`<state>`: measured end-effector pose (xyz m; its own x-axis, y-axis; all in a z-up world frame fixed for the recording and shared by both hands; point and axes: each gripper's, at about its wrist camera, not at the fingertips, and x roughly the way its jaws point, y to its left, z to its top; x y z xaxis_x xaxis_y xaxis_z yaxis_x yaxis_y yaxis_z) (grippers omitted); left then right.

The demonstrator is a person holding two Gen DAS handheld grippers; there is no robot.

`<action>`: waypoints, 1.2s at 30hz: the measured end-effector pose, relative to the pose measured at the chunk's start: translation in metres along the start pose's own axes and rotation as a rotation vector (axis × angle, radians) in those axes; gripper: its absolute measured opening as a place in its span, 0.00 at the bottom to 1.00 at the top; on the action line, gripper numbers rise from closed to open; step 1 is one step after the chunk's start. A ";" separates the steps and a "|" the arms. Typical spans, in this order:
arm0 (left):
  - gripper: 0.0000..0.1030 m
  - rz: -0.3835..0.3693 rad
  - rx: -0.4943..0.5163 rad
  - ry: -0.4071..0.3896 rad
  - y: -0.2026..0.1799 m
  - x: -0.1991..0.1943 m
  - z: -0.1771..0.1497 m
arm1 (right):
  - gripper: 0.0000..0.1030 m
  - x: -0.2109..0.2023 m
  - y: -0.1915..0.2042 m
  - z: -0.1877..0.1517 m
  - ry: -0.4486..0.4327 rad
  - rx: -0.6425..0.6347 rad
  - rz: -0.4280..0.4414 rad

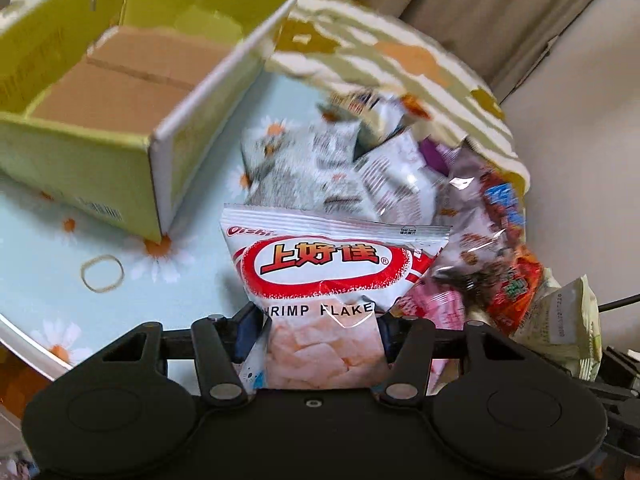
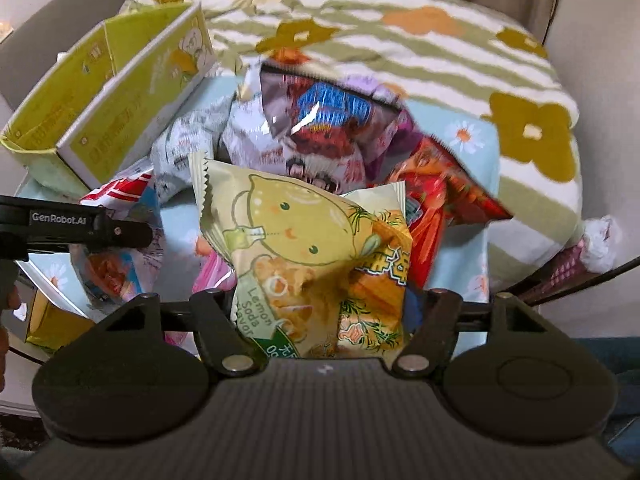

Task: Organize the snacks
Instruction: 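Carry both bags over the cardboard box and open both tools to drop them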

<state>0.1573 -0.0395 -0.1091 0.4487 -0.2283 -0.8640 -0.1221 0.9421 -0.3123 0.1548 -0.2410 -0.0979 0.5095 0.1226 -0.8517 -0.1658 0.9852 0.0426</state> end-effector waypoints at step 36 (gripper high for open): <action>0.58 0.136 0.335 -0.314 0.150 -0.053 0.238 | 0.81 0.027 0.213 0.234 -0.263 0.049 0.042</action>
<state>0.3258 0.1727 -0.0157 0.7008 -0.0607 -0.7108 0.0708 0.9974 -0.0153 0.3310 0.0001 0.0100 0.7058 0.1842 -0.6841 -0.1538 0.9824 0.1059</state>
